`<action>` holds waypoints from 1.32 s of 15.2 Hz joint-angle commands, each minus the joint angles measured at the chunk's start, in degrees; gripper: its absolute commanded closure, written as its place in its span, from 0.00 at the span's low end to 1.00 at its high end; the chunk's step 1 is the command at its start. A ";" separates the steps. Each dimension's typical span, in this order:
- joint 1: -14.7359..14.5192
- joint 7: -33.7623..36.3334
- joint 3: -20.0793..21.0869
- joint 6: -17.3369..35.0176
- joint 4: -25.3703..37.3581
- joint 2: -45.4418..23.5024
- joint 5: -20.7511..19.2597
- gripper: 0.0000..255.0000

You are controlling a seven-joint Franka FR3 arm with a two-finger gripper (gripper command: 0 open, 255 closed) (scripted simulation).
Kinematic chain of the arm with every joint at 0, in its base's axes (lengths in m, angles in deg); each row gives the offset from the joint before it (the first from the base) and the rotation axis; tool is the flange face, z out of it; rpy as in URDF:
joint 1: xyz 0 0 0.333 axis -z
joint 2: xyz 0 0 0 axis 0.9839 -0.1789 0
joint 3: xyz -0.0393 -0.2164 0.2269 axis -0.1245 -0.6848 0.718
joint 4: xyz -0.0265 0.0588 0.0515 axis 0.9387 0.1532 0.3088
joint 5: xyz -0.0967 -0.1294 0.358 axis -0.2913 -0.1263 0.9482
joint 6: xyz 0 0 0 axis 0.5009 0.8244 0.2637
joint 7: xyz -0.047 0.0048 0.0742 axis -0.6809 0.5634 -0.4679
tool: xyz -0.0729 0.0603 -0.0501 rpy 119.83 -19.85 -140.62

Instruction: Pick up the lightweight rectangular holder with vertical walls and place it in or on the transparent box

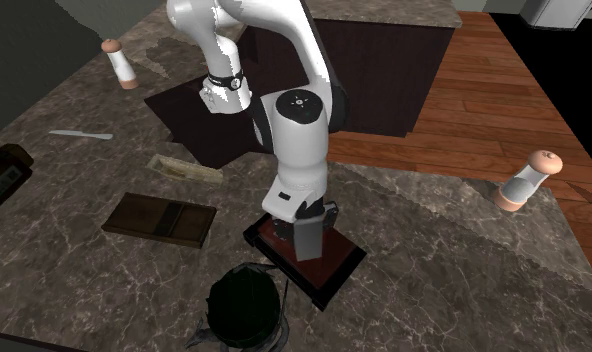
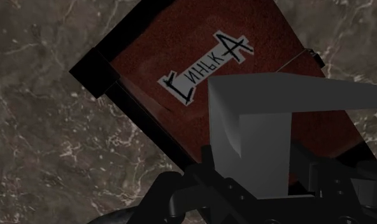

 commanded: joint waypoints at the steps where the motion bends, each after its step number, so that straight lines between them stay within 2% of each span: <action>1: 0.00 -0.01 0.00 0.02 0.01 0.01 0.00 1.00; 2: 0.00 -0.01 0.00 0.02 0.01 0.01 0.00 1.00; 3: 0.00 0.00 0.00 0.03 0.00 0.01 0.00 0.00; 8: 0.00 0.00 0.00 0.03 0.00 0.01 0.00 0.00; 12: -0.10 0.11 -0.14 -4.68 -1.10 5.82 -0.18 0.00; 20: -0.09 0.11 -0.14 -4.68 -1.10 5.82 -0.18 0.00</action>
